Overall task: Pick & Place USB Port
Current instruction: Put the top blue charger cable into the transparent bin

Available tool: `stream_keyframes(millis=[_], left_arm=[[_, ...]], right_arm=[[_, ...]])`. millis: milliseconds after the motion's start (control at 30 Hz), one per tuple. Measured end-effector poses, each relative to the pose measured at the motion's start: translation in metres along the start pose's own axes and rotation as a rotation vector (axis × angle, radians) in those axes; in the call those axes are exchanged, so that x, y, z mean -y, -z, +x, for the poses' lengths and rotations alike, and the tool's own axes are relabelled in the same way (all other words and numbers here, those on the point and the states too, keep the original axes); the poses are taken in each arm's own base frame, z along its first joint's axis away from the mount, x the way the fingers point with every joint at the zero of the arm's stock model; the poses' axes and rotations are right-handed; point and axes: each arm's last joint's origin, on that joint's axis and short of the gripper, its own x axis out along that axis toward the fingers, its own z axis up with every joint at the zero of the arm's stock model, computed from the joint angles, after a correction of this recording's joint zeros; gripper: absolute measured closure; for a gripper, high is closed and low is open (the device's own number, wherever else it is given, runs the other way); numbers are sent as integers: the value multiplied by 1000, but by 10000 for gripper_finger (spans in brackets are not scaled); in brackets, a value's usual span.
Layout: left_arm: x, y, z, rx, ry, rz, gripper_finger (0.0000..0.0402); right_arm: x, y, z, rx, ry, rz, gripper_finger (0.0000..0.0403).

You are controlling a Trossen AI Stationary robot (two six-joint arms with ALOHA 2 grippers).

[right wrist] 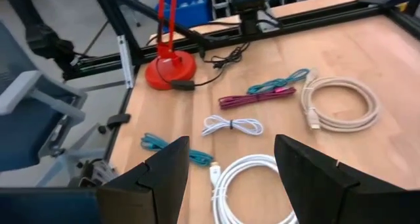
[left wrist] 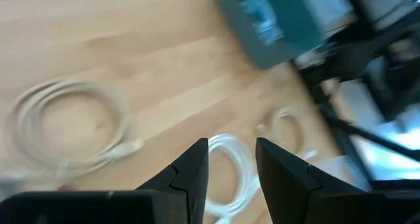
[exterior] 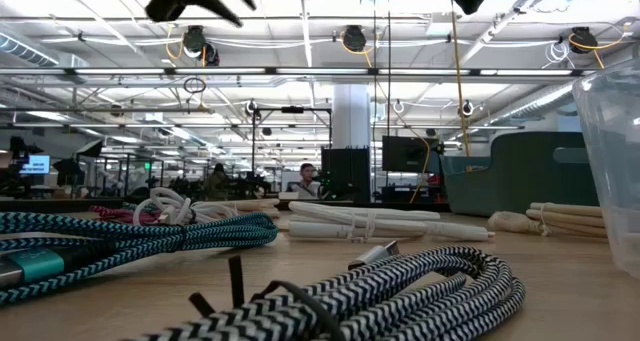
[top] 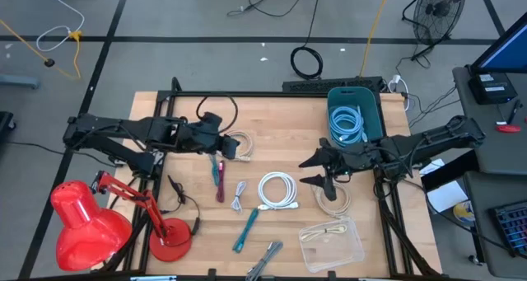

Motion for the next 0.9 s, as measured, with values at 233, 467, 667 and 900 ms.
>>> stream_keyframes(millis=[233, 467, 667, 900], left_arm=[[-20, 5, -1, -96, -178, -60, 273], [-34, 6, 0, -159, -316, -159, 273], [-39, 14, 26, -330, -430, -84, 273], [-40, 34, 73, -536, -536, 14, 273]], right_arm=[[1, 0, 0, 7, 24, 8, 188], [6, -2, 1, 13, 45, 26, 188], [7, -2, 1, 17, 62, 37, 188], [7, -2, 1, 17, 68, 40, 188]])
